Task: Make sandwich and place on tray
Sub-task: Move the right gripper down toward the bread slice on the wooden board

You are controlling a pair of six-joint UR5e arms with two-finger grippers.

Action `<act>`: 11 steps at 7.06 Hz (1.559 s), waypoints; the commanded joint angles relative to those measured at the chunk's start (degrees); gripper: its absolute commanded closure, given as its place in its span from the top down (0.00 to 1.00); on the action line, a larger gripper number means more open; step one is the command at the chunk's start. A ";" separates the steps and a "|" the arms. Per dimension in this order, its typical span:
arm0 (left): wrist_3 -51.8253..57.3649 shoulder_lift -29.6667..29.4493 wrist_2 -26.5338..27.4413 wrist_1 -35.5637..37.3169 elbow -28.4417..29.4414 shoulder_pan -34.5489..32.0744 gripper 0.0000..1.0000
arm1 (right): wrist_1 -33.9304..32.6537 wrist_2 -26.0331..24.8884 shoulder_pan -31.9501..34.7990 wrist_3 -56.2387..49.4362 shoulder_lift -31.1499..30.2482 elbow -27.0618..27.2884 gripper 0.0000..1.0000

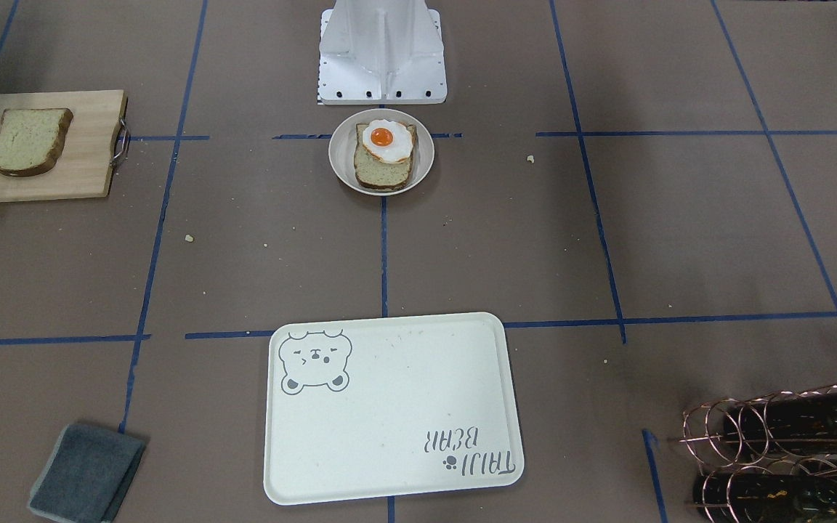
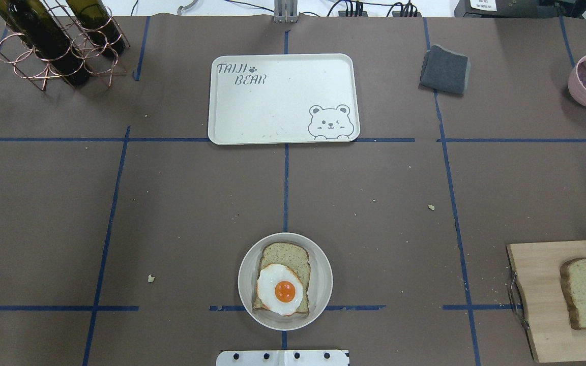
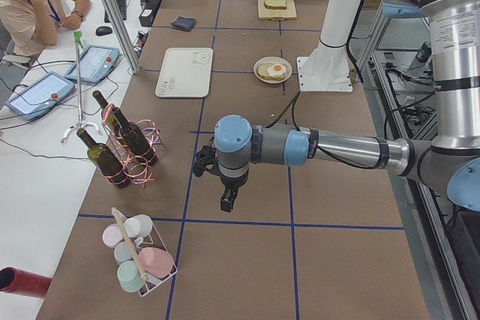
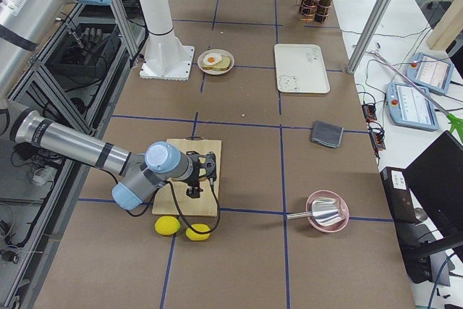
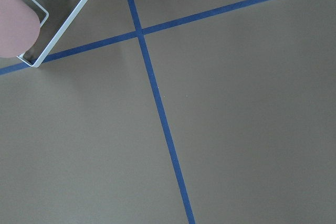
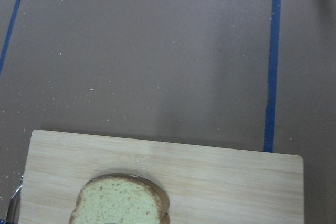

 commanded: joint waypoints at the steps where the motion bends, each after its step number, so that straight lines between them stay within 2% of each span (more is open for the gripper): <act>1: 0.00 0.02 0.03 -0.01 0.09 -0.09 1.00 | 6.80 -3.85 -8.05 8.17 -0.22 -1.60 0.90; 2: 0.00 0.11 0.03 0.08 0.17 -0.09 1.00 | 7.58 -8.58 -14.01 11.94 -0.13 -1.60 0.83; 4: 0.00 0.11 0.03 0.08 0.35 -0.09 1.00 | 8.38 -14.67 -22.13 15.31 0.13 -1.60 0.79; 5: 0.00 0.11 0.03 0.08 0.35 -0.09 1.00 | 8.29 -15.30 -24.07 15.92 0.22 -1.68 0.80; 7: 0.00 0.11 0.03 0.08 0.35 -0.09 1.00 | 8.38 -15.92 -27.59 15.84 0.13 -1.86 0.70; 9: 0.00 0.11 0.03 0.08 0.26 -0.09 1.00 | 8.38 -17.76 -28.84 15.84 0.13 -3.26 0.68; 10: 0.00 0.11 0.03 0.08 0.18 -0.09 1.00 | 8.38 -18.12 -28.84 15.84 0.13 -3.61 0.59; 11: 0.00 0.11 0.03 0.08 0.17 -0.09 1.00 | 8.38 -18.12 -28.84 15.84 0.04 -4.14 0.36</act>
